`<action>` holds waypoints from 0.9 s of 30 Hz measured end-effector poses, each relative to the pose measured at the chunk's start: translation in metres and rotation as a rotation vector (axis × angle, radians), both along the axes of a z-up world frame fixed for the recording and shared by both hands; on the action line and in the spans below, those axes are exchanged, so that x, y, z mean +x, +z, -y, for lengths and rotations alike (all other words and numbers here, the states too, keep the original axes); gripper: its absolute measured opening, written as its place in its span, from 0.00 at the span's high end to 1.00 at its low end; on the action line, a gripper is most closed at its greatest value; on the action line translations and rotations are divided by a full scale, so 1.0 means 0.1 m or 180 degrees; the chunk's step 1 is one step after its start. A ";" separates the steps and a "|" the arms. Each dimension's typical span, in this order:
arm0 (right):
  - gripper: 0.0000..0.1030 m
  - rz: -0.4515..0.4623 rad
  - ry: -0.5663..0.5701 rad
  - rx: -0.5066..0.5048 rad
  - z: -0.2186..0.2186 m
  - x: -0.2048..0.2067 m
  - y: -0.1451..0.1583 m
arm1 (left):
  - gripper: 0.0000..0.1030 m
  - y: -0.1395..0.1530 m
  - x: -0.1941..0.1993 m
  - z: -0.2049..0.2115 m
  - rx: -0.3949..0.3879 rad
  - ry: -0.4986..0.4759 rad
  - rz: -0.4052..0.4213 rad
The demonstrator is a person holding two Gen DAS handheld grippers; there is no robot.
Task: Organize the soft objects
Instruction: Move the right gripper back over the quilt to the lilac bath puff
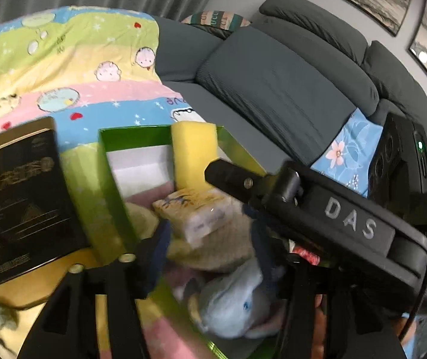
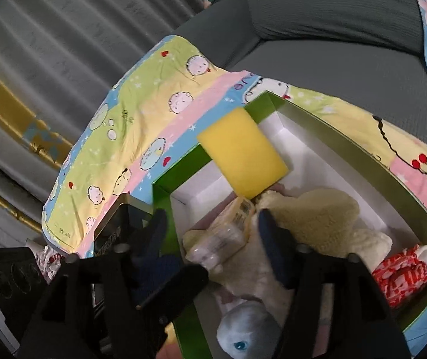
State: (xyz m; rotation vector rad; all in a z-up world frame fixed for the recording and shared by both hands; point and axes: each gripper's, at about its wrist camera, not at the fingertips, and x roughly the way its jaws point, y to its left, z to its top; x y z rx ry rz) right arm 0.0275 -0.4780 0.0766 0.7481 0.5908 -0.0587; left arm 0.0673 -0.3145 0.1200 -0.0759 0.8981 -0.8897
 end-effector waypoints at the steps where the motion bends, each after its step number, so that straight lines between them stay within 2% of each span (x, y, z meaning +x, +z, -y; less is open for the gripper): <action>1: 0.28 0.0002 -0.0021 -0.0057 -0.03 -0.02 0.03 | 0.35 0.02 -0.04 -0.06 0.0000 0.0043 0.0048; 3: 0.22 0.0040 -0.0002 -0.0132 -0.08 -0.06 0.06 | 0.31 0.07 -0.12 -0.22 0.0004 0.0158 0.0115; 8: 0.20 0.0124 0.0079 -0.0211 -0.27 -0.12 0.15 | 0.24 0.18 -0.31 -0.77 -0.0007 0.0469 0.0216; 10: 0.13 0.0171 0.0151 -0.0258 -0.39 -0.15 0.19 | 0.24 0.21 -0.38 -1.05 -0.0038 0.0630 0.0241; 13: 0.11 0.0238 0.0283 -0.0352 -0.61 -0.20 0.26 | 0.23 0.24 -0.54 -1.53 -0.0063 0.0925 0.0330; 17: 0.03 0.0358 0.0566 -0.0397 -0.97 -0.27 0.34 | 0.20 0.19 -0.70 -2.12 0.0160 0.1370 0.0360; 21: 0.03 0.0334 0.0944 -0.0543 -1.44 -0.22 0.33 | 0.20 -0.01 -0.86 -2.76 0.0350 0.1860 0.0410; 23: 0.03 0.0302 0.1056 -0.0567 -1.65 -0.18 0.32 | 0.20 -0.18 -0.92 -3.03 0.0315 0.2069 0.0299; 25: 0.03 0.0260 0.1262 -0.0553 -1.91 -0.13 0.28 | 0.20 -0.31 -0.94 -3.20 0.0238 0.2166 0.0155; 27: 0.03 0.0219 0.1429 -0.0541 -2.14 -0.07 0.23 | 0.20 -0.41 -0.91 -3.32 0.0261 0.2329 -0.0003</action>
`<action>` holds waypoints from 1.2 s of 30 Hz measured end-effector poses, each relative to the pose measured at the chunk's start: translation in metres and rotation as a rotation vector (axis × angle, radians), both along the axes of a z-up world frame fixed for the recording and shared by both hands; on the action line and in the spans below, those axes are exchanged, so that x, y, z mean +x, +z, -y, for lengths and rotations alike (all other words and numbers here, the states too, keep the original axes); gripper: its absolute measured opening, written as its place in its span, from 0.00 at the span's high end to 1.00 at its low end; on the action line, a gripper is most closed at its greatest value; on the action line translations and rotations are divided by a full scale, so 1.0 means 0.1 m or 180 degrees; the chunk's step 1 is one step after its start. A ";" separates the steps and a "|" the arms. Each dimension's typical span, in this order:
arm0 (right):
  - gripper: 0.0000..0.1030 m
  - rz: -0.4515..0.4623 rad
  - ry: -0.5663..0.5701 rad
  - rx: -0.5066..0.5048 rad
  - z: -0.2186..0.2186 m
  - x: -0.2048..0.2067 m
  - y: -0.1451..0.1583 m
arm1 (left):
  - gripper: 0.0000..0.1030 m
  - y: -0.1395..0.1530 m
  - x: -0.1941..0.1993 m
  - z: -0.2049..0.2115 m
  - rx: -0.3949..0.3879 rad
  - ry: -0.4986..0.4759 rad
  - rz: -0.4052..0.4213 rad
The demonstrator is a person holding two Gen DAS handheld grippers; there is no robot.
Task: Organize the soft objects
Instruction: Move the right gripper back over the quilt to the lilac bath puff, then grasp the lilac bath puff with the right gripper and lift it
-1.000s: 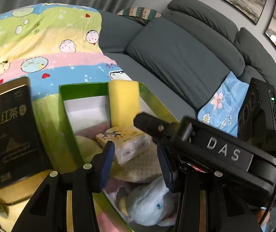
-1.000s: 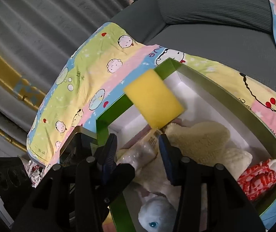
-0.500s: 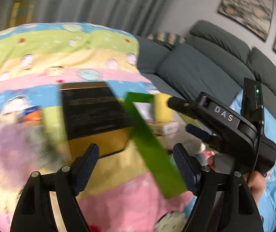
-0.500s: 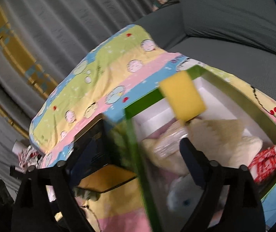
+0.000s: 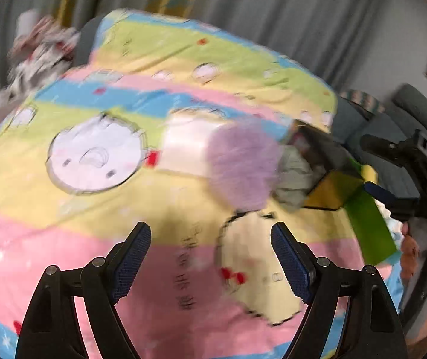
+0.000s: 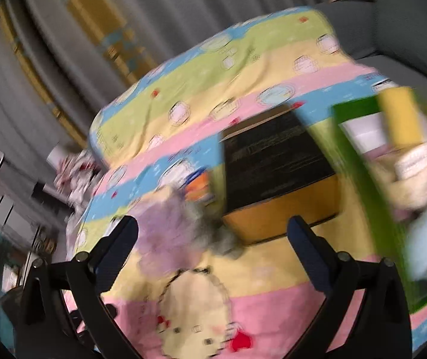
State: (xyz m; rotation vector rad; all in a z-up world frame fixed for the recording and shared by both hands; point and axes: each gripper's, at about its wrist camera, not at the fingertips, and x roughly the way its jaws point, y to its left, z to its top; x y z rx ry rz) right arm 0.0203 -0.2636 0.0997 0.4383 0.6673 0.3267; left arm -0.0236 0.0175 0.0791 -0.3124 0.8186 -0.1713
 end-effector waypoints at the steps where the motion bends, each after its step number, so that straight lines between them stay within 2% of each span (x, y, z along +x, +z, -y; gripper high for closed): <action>1: 0.04 -0.0032 0.0080 -0.0008 -0.12 0.04 -0.03 | 0.20 -0.02 0.01 -0.05 0.0037 0.0093 -0.0048; 6: 0.05 -0.0257 0.0427 -0.0138 -0.68 0.23 -0.29 | 0.20 -0.04 0.02 -0.15 0.0244 0.0302 -0.0124; 11: 0.09 -0.0426 0.0501 -0.0497 -1.10 0.45 -0.59 | 0.20 -0.13 0.03 -0.27 0.0309 0.0373 -0.0268; 12: 0.14 -0.0439 0.0511 -0.0555 -1.15 0.49 -0.63 | 0.20 -0.13 0.03 -0.29 0.0329 0.0375 -0.0276; 13: 0.24 -0.0449 0.0515 -0.0625 -1.19 0.53 -0.68 | 0.20 -0.13 0.02 -0.30 0.0349 0.0386 -0.0264; 14: 0.41 -0.0452 0.0529 -0.0726 -1.25 0.56 -0.75 | 0.20 -0.12 0.02 -0.31 0.0366 0.0400 -0.0253; 15: 0.50 -0.0453 0.0525 -0.0810 -1.27 0.59 -0.76 | 0.20 -0.12 0.02 -0.32 0.0395 0.0420 -0.0243; 16: 0.72 -0.0430 0.0475 -0.0927 -1.29 0.60 -0.78 | 0.20 -0.12 0.01 -0.33 0.0428 0.0437 -0.0237; 17: 0.82 -0.0387 0.0430 -0.1012 -1.30 0.59 -0.78 | 0.20 -0.11 0.01 -0.34 0.0444 0.0441 -0.0235; 18: 0.87 -0.0372 0.0452 -0.0994 -1.28 0.57 -0.76 | 0.20 -0.11 0.01 -0.36 0.0457 0.0447 -0.0233; 23: 0.88 -0.0333 0.0756 -0.0954 -1.23 0.31 -0.55 | 0.20 -0.07 -0.02 -0.44 0.0434 0.0501 -0.0215; 26: 0.87 -0.0232 0.1161 -0.1002 -1.28 0.01 -0.41 | 0.20 -0.04 -0.03 -0.52 0.0420 0.0543 -0.0229; 29: 0.86 -0.0130 0.1509 -0.1123 -1.38 -0.26 -0.38 | 0.20 0.00 -0.05 -0.60 0.0424 0.0592 -0.0219; 32: 0.84 -0.0250 0.1832 -0.1115 -1.49 -0.35 -0.45 | 0.20 0.04 -0.08 -0.70 0.0332 0.0640 -0.0194; 33: 0.82 -0.0323 0.1905 -0.1125 -1.53 -0.34 -0.49 | 0.20 0.06 -0.10 -0.73 0.0307 0.0653 -0.0181; 36: 0.58 -0.0492 0.1903 -0.1233 -1.58 -0.33 -0.58 | 0.20 0.06 -0.11 -0.76 0.0296 0.0644 -0.0194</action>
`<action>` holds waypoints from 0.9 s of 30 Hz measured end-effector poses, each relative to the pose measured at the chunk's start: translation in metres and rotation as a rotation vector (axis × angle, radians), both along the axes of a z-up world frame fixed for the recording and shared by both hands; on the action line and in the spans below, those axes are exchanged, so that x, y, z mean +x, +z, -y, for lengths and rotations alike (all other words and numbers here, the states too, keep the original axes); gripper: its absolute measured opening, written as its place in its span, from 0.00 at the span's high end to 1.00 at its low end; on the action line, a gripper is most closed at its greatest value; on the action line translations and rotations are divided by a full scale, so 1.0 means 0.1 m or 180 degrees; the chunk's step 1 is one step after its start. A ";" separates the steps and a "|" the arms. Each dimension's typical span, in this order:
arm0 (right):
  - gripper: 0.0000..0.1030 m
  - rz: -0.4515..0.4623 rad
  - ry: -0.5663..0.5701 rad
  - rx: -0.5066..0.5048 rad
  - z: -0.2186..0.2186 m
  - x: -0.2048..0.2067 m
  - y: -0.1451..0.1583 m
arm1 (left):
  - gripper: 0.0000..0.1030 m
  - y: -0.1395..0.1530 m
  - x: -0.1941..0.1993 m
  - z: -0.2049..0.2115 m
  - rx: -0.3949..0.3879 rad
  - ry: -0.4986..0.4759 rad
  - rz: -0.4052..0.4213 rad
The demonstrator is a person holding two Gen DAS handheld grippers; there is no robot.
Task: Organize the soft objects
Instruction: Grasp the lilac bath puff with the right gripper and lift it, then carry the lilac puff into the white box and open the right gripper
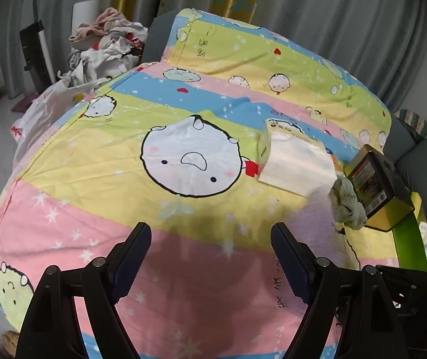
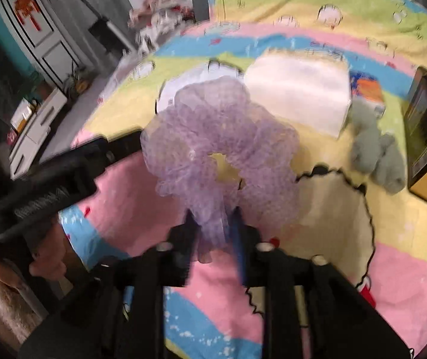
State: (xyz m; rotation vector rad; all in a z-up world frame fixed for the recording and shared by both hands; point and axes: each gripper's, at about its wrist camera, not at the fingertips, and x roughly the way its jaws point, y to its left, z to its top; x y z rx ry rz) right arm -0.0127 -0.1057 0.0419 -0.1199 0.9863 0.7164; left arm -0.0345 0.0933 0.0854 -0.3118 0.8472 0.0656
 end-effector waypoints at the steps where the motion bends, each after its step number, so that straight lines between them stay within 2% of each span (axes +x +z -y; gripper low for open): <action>1: 0.43 0.0007 -0.0032 -0.0011 0.01 0.00 0.00 | 0.20 -0.01 0.00 -0.01 -0.0005 -0.0007 -0.0011; 3: 0.28 0.0033 -0.0074 0.0067 0.07 0.01 0.04 | 0.20 -0.02 0.01 -0.01 -0.0022 -0.0021 -0.0037; 4: 0.24 0.0065 -0.0106 0.0130 0.12 0.01 0.09 | 0.20 -0.03 0.02 -0.01 -0.0039 -0.0031 -0.0051; 9: 0.13 0.0260 -0.0532 0.0207 0.29 0.08 0.22 | 0.20 -0.13 0.06 0.11 -0.0181 -0.0248 -0.0162; 12: 0.13 0.0094 -0.0732 0.0540 0.39 0.24 0.18 | 0.20 -0.22 0.11 0.25 -0.0340 -0.0502 -0.0271; 15: 0.13 -0.0034 -0.0767 0.0724 0.36 0.39 0.07 | 0.20 -0.32 0.15 0.39 -0.0427 -0.0668 -0.0372; 16: 0.15 -0.0103 -0.0754 0.0736 0.33 0.43 0.01 | 0.21 -0.34 0.16 0.42 -0.0431 -0.0671 -0.0379; 17: 0.16 -0.0176 -0.0738 0.0750 0.30 0.47 -0.03 | 0.28 -0.37 0.17 0.46 -0.0429 -0.0666 -0.0377; 19: 0.27 -0.0388 -0.0658 0.0813 0.24 0.55 -0.16 | 0.39 -0.45 0.21 0.52 -0.0458 -0.0695 -0.0423; 21: 0.31 -0.0550 -0.0620 0.0824 0.17 0.58 -0.28 | 0.42 -0.51 0.23 0.54 -0.0555 -0.0722 -0.0451; 22: 0.38 -0.0600 -0.0615 0.0797 0.12 0.59 -0.32 | 0.43 -0.51 0.23 0.56 -0.0534 -0.0716 -0.0411; 24: 0.46 -0.0536 -0.0624 0.0739 0.09 0.54 -0.32 | 0.54 -0.48 0.22 0.61 -0.0468 -0.0734 -0.0321; 25: 0.55 -0.0529 -0.0547 0.0740 0.06 0.51 -0.30 | 0.55 -0.48 0.21 0.63 -0.0532 -0.0780 -0.0300; 27: 0.63 -0.0642 -0.0390 0.0850 0.04 0.49 -0.29 | 0.57 -0.45 0.21 0.68 -0.0550 -0.0853 -0.0276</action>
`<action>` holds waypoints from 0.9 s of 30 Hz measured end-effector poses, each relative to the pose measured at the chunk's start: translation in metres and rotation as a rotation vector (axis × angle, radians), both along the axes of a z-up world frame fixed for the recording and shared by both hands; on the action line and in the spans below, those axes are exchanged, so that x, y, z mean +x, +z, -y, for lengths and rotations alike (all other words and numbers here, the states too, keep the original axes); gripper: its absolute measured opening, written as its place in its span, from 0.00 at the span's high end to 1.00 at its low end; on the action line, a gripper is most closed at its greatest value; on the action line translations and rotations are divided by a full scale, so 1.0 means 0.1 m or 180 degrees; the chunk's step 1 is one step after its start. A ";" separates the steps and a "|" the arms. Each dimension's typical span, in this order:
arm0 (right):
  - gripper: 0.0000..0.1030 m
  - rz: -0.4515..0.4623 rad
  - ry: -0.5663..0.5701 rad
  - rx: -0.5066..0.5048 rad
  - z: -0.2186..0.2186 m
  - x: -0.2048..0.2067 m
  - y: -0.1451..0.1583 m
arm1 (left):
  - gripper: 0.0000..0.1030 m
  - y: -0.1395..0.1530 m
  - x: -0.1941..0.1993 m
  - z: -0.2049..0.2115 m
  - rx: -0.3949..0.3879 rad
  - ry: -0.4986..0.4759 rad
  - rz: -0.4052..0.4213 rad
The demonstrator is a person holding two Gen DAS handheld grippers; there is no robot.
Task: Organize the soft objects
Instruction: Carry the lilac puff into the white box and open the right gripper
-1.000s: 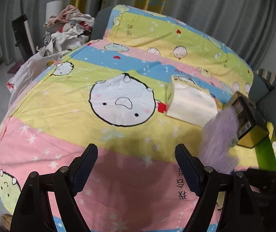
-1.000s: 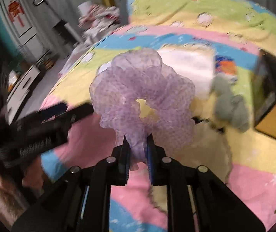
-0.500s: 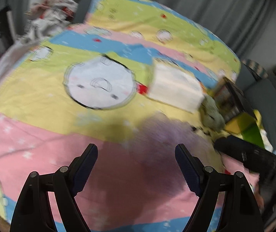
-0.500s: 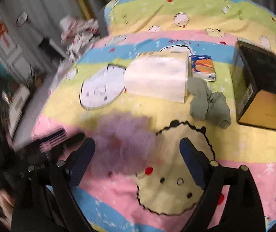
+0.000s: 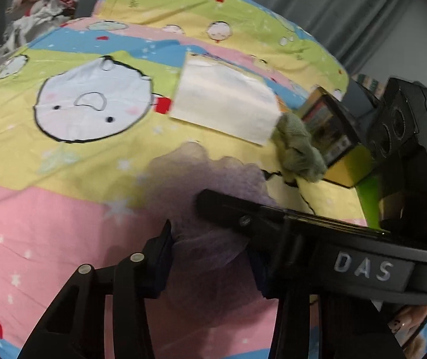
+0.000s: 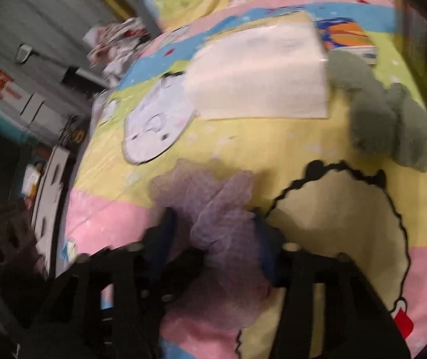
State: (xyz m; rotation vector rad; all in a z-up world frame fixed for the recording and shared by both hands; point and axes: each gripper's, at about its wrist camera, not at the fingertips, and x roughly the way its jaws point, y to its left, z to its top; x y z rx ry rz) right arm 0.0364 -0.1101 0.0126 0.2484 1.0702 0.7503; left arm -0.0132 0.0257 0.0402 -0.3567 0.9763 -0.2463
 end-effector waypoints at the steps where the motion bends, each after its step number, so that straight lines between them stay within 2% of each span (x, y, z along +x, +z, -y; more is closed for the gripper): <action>1: 0.63 -0.0018 0.0028 0.0037 0.00 -0.02 0.01 | 0.57 0.03 -0.02 0.03 0.0037 -0.0011 0.0047; 3: 0.64 0.0006 0.0010 0.0072 0.03 -0.03 0.05 | 0.57 0.12 -0.06 0.09 0.0135 -0.0043 0.0154; 8: 0.64 0.0163 -0.0151 0.0278 0.33 -0.07 0.29 | 0.58 0.41 -0.05 0.35 0.0155 -0.0202 0.0462; 14: 0.63 0.0607 -0.0647 0.0512 1.08 -0.17 0.72 | 0.57 0.84 0.02 0.97 0.0151 -0.0587 0.0966; 19: 0.63 0.0749 -0.1168 0.0811 1.83 -0.19 0.86 | 0.57 1.07 0.10 1.63 0.0139 -0.0989 0.1264; 23: 0.62 0.0888 -0.1587 0.0892 2.37 -0.25 0.93 | 0.57 1.16 0.21 2.16 0.0000 -0.1332 0.1342; 27: 0.63 0.0912 -0.2051 0.0994 2.86 -0.31 0.91 | 0.57 1.16 0.33 2.59 -0.0231 -0.1615 0.1262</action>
